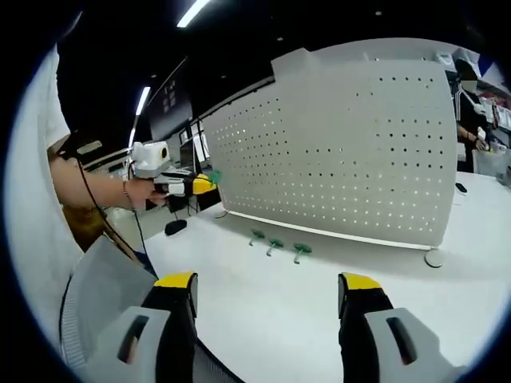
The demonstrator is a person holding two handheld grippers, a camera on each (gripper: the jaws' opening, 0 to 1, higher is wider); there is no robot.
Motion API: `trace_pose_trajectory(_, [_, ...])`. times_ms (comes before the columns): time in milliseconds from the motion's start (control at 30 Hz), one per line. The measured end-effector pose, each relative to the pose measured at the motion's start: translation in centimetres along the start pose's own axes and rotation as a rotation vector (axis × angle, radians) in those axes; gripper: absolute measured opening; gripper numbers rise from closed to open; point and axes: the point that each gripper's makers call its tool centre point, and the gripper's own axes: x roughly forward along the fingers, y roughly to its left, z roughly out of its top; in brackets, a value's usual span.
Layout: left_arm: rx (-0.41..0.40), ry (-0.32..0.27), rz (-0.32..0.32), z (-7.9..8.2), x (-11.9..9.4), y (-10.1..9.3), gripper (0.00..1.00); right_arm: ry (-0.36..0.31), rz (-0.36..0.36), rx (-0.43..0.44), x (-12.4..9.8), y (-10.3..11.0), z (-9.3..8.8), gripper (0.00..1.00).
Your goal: Insert the hook assembly into the mounting plate slot until the hook locks in place.
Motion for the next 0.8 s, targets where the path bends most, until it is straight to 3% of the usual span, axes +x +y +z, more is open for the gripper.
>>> trace_pose_trajectory(367, [-0.032,-0.035,0.034,0.8,-1.4,-0.8,0.02,-0.001,0.002,-0.002,-0.3,0.1,-0.1,0.69])
trace_pose_trajectory(800, [-0.079,-0.117,0.086,2.5,-3.5,-1.7,0.02,-0.006,0.002,-0.003,-0.2,0.3,0.0,0.69])
